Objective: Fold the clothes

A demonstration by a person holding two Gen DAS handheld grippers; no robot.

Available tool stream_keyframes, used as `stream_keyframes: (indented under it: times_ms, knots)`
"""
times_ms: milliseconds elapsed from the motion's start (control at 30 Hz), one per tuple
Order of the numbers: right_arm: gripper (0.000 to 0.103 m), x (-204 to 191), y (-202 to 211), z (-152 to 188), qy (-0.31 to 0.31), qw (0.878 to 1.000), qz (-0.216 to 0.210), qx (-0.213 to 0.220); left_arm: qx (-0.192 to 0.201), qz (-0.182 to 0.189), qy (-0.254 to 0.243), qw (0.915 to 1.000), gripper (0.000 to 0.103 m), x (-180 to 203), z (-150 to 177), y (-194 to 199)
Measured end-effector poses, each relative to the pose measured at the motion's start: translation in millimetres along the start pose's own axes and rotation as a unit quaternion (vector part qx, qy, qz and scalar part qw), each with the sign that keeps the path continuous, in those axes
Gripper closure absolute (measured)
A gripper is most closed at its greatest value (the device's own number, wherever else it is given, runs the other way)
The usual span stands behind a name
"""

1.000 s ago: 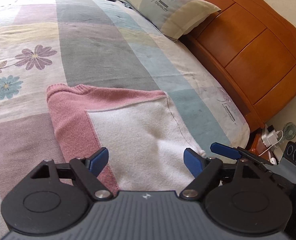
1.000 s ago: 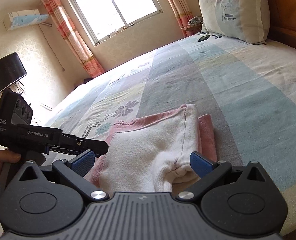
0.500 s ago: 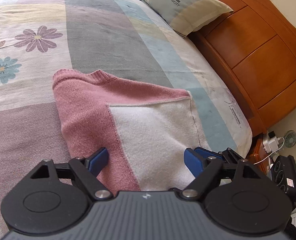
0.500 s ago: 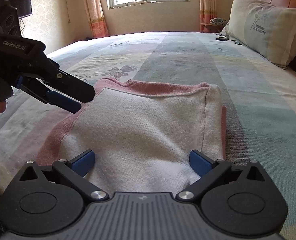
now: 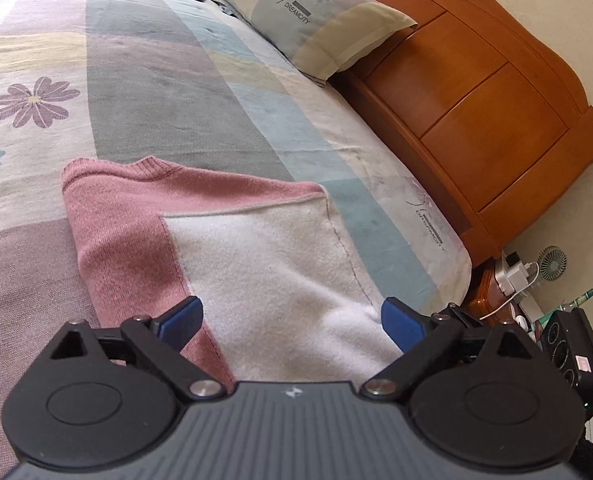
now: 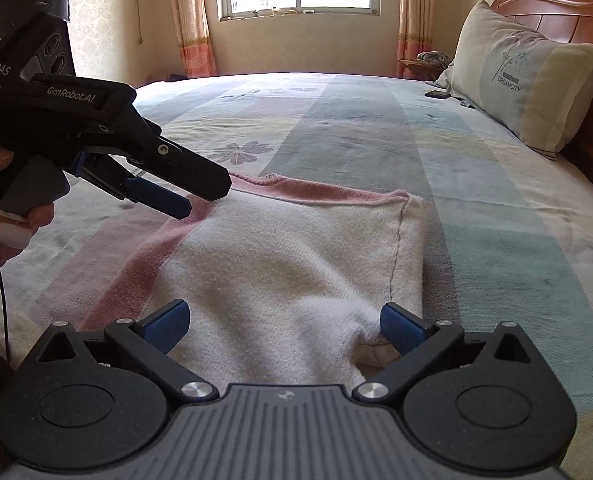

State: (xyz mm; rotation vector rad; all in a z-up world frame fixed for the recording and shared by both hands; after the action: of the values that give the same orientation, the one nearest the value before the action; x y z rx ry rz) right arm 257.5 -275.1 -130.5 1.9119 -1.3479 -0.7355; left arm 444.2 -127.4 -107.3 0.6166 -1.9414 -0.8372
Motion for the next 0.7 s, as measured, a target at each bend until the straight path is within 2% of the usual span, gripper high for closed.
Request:
stream_keyframes:
  times_ms: [100, 233, 333, 433, 467, 533, 567, 700]
  knots:
    - [0.0, 3.0, 5.9, 6.0, -0.006, 1.0, 0.007, -0.005, -0.005, -0.022, 0.008, 0.9997, 0.008, -2.6, 4.7, -5.6]
    - [0.0, 6.7, 14.0, 13.8, -0.014, 1.0, 0.016, -0.011, 0.016, -0.022, 0.007, 0.9996, 0.007, 11.2, 2.2, 14.2]
    - [0.0, -8.8, 27.4, 2.6, 0.003, 1.0, -0.014, 0.019, 0.027, -0.056, -0.001, 0.9981, 0.007, 15.7, 7.2, 27.6]
    - [0.0, -33.3, 15.6, -6.0, 0.037, 0.998, -0.04, 0.018, 0.026, -0.085, -0.005, 0.996, 0.007, 14.4, 17.8, 36.7]
    - [0.0, -39.2, 7.4, -6.9, 0.045, 0.998, -0.036, 0.014, 0.024, -0.093, -0.004, 0.9954, 0.007, 12.8, 22.5, 38.6]
    - [0.0, -35.3, -8.4, -4.4, 0.035, 0.999, 0.011, -0.006, 0.021, -0.108, -0.001, 0.9939, 0.007, 8.6, 32.5, 41.1]
    - [0.0, -26.5, -14.4, 0.6, 0.02, 0.998, 0.051, -0.017, 0.021, -0.115, 0.001, 0.9932, 0.007, 6.2, 37.2, 42.1]
    - [0.0, -4.7, -15.4, 26.8, -0.013, 0.999, 0.014, -0.042, 0.018, -0.117, 0.005, 0.9929, 0.007, -0.3, 46.7, 43.8]
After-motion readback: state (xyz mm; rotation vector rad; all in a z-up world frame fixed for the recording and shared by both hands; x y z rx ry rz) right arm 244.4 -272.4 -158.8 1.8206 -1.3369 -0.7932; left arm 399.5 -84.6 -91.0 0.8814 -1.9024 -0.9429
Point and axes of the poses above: each gripper's, at about its wrist camera, not at the fingertips, and y roughly against the way its jaws point, x to its right, z to its underside, the point moved 5 cm from there along -y, roughly the way its jaws point, and after that the axes turned 14 degrees about -x, right-handed, at the moved point
